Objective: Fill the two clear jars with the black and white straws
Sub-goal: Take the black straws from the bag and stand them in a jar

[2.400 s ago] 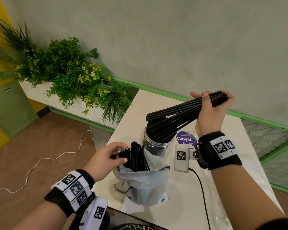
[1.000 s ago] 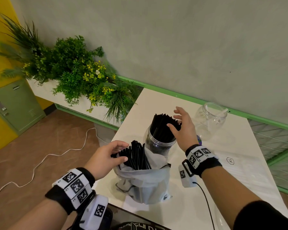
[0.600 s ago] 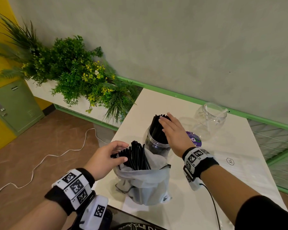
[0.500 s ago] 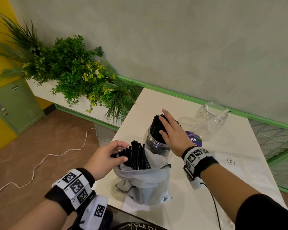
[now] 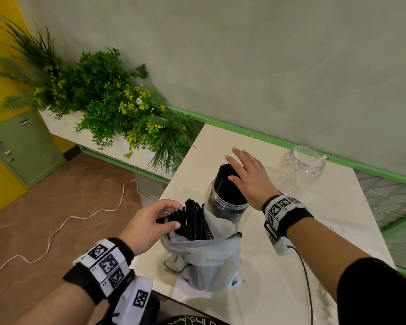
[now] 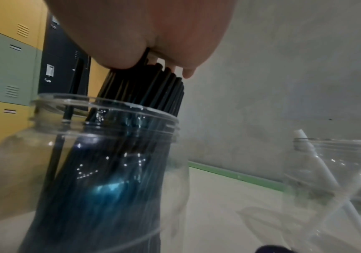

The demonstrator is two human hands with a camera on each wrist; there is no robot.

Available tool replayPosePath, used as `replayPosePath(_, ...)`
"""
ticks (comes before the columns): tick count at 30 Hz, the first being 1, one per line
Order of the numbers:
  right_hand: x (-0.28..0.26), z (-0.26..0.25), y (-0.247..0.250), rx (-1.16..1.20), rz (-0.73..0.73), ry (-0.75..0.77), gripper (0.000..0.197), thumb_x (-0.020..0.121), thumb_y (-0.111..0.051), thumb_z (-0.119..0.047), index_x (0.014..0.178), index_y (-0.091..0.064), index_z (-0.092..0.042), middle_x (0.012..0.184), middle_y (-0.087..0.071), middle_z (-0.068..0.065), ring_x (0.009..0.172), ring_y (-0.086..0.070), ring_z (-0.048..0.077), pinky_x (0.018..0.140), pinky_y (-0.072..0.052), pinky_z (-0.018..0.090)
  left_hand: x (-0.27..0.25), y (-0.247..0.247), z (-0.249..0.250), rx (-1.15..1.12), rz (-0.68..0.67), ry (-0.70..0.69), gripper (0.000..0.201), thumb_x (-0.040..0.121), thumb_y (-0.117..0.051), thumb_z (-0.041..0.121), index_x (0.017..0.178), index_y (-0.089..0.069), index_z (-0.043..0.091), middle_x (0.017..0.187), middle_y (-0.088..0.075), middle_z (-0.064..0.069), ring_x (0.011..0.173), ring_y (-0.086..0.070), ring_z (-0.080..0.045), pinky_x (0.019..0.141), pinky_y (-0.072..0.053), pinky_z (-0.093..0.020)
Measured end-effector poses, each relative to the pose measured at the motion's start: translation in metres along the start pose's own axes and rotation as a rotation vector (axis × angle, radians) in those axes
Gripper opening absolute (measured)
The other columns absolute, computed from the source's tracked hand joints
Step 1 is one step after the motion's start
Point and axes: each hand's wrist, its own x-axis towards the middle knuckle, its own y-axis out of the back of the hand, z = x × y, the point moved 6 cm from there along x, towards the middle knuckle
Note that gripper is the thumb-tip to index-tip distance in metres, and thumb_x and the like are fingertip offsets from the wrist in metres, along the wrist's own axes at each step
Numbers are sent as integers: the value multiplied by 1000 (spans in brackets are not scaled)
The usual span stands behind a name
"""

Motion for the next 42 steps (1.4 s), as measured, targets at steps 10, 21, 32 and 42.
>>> replayPosePath(10, 23, -4, -13, 178, -75, -23, 66, 91, -5, -62, 128, -53, -34, 126, -56, -8, 114, -47, 21, 97, -40, 39, 4, -1, 4, -2, 9, 2, 38, 80, -74, 13, 107, -62, 37, 113, -65, 11, 111, -57, -1, 100, -41, -20)
replayPosePath(21, 14, -7, -15, 51, -34, 58, 57, 80, -39, -68, 114, -61, -28, 111, -62, -6, 111, -47, 22, 89, -47, 44, 1, 0, 5, 17, 3, 11, 37, 81, -74, 15, 109, -62, 36, 115, -64, 14, 112, -55, 1, 100, -41, -20)
replayPosePath(32, 31, -12, 2, -5, 128, 6, 41, 81, -62, -49, 115, -60, -25, 121, -53, 1, 113, -42, 27, 91, -38, 44, -3, -1, 12, 17, 25, -15, 37, 80, -74, 11, 106, -62, 35, 111, -64, 16, 105, -55, 10, 90, -39, -6)
replayPosePath(42, 36, -6, 2, 192, 86, -119, 30, 90, -55, -44, 107, -57, -19, 105, -54, 0, 101, -48, 22, 81, -46, 38, -4, -2, 10, 22, 15, 29, 38, 81, -74, 15, 107, -61, 38, 114, -63, 16, 113, -55, -1, 99, -42, -24)
